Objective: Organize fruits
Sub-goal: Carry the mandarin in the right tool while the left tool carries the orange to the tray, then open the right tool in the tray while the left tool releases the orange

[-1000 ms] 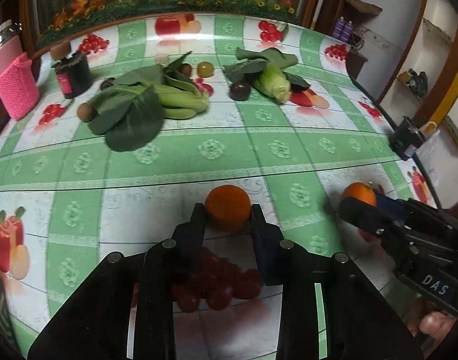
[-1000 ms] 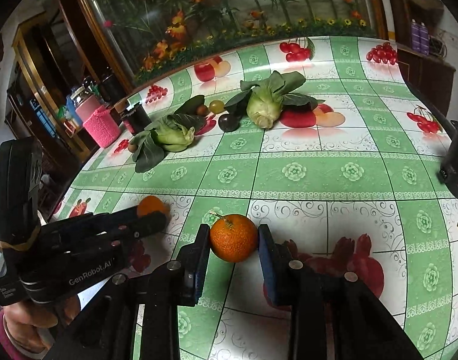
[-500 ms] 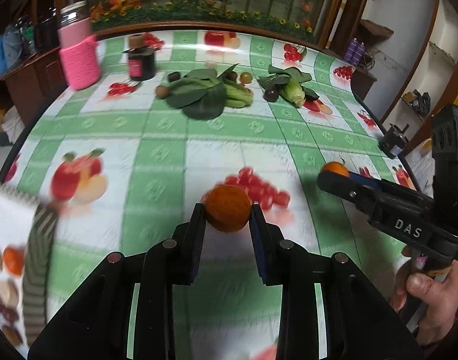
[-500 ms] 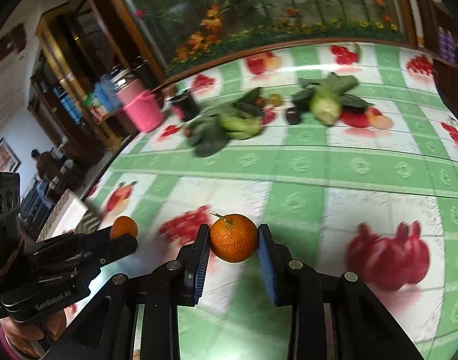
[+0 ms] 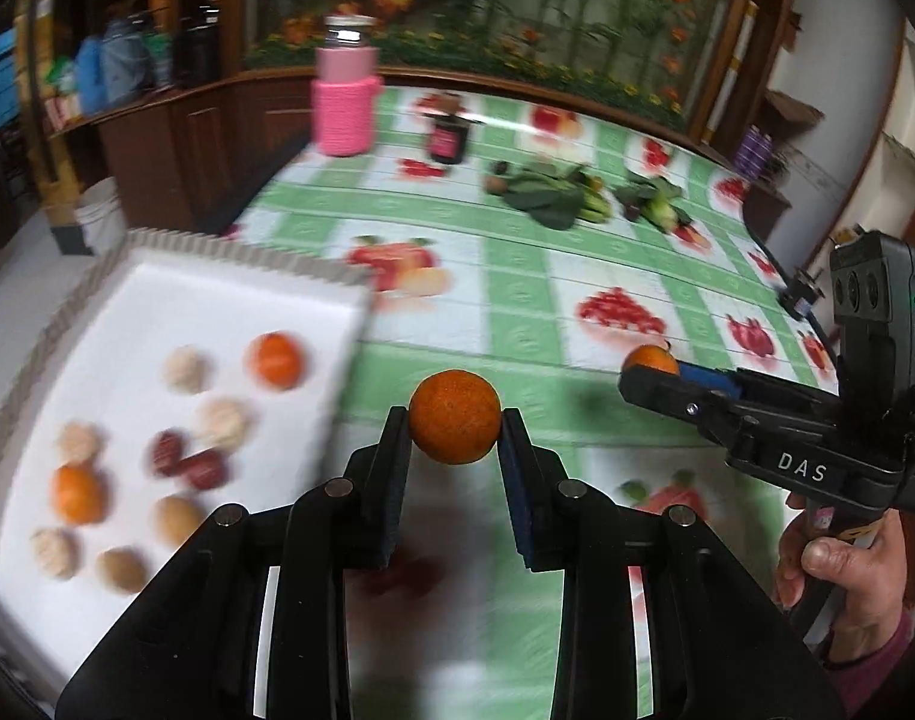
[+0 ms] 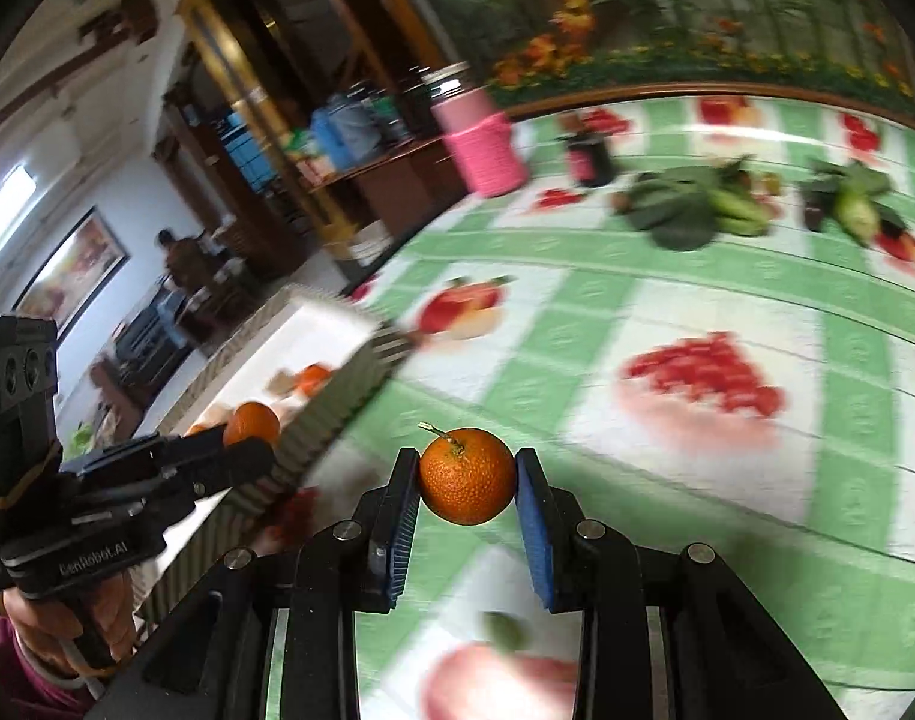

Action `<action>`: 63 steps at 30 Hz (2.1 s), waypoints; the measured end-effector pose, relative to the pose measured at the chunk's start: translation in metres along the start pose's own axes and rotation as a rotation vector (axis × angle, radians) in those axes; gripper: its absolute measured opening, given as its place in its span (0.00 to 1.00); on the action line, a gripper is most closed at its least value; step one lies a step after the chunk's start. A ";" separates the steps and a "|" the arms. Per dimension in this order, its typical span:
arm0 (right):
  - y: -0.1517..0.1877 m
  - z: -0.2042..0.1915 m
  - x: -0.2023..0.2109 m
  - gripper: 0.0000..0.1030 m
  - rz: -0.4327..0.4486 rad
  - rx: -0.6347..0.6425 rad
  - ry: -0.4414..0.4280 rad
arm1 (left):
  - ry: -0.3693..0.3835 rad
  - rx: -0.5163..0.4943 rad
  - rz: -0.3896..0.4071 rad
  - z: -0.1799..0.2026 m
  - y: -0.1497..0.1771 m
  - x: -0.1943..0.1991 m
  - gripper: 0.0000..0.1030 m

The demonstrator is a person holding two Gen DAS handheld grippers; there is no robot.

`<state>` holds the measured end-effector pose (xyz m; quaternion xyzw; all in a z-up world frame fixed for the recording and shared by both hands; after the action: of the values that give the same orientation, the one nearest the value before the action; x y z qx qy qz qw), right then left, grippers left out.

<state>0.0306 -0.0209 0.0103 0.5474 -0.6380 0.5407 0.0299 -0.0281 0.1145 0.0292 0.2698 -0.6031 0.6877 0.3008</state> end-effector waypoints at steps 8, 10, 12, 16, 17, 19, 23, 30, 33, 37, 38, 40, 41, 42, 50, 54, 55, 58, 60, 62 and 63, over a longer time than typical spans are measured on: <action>0.005 -0.076 -0.035 0.30 -0.051 0.112 -0.076 | -0.122 0.137 0.023 -0.096 0.022 0.034 0.28; 0.006 -0.089 -0.044 0.30 -0.065 0.133 -0.085 | -0.139 0.167 0.022 -0.114 0.026 0.038 0.28; 0.007 -0.103 -0.056 0.30 -0.081 0.153 -0.093 | -0.152 0.186 0.027 -0.127 0.030 0.042 0.28; 0.006 -0.121 -0.071 0.30 -0.107 0.200 -0.091 | -0.152 0.209 0.021 -0.145 0.032 0.042 0.28; 0.004 -0.127 -0.075 0.30 -0.111 0.216 -0.089 | -0.149 0.212 0.019 -0.148 0.031 0.040 0.28; 0.001 -0.135 -0.083 0.30 -0.122 0.244 -0.084 | -0.148 0.222 0.012 -0.154 0.028 0.035 0.28; -0.008 -0.144 -0.102 0.30 -0.143 0.283 -0.057 | -0.147 0.217 0.001 -0.159 0.018 0.027 0.28; -0.018 -0.148 -0.139 0.30 -0.204 0.289 -0.067 | -0.159 0.198 -0.062 -0.168 0.009 0.001 0.28; -0.021 -0.147 -0.155 0.30 -0.231 0.292 -0.068 | -0.169 0.191 -0.078 -0.170 0.005 -0.008 0.28; -0.031 -0.143 -0.173 0.30 -0.244 0.295 -0.051 | -0.182 0.183 -0.107 -0.170 0.006 -0.017 0.28; -0.033 -0.144 -0.174 0.30 -0.238 0.308 -0.038 | -0.183 0.184 -0.116 -0.171 0.006 -0.019 0.28; -0.038 -0.146 -0.177 0.30 -0.223 0.347 -0.006 | -0.182 0.188 -0.119 -0.172 0.005 -0.021 0.28; -0.039 -0.147 -0.179 0.30 -0.220 0.366 0.012 | -0.190 0.186 -0.120 -0.172 0.004 -0.022 0.28; -0.040 -0.147 -0.181 0.30 -0.218 0.387 0.025 | -0.195 0.184 -0.122 -0.172 0.004 -0.023 0.28; -0.037 -0.148 -0.181 0.30 -0.205 0.426 0.031 | -0.205 0.181 -0.155 -0.173 0.006 -0.032 0.28; -0.037 -0.144 -0.177 0.30 -0.198 0.383 0.008 | -0.221 0.172 -0.158 -0.172 0.007 -0.033 0.28; -0.037 -0.143 -0.176 0.30 -0.197 0.369 -0.001 | -0.224 0.171 -0.158 -0.172 0.007 -0.033 0.28; -0.037 -0.141 -0.171 0.30 -0.189 0.337 -0.018 | -0.238 0.170 -0.150 -0.171 0.006 -0.032 0.32; -0.038 -0.142 -0.167 0.30 -0.182 0.329 -0.025 | -0.234 0.173 -0.141 -0.172 0.006 -0.029 0.35; -0.039 -0.143 -0.160 0.30 -0.168 0.321 -0.035 | -0.247 0.173 -0.128 -0.172 0.005 -0.025 0.41; -0.039 -0.143 -0.157 0.30 -0.163 0.317 -0.039 | -0.257 0.170 -0.120 -0.172 0.005 -0.022 0.43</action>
<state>0.0422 0.1943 -0.0034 0.6055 -0.4988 0.6196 -0.0258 -0.0178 0.2828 -0.0120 0.4155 -0.5589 0.6770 0.2379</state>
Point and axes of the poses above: each gripper's, at about its wrist camera, not at the fingertips, and x roughly against the way its jaws point, z to its right, y to its underside, the point moved 7 cm from there along -x, roughly the way its jaws point, and after that the axes turned 2 degrees about -x, right-handed, at the moved point
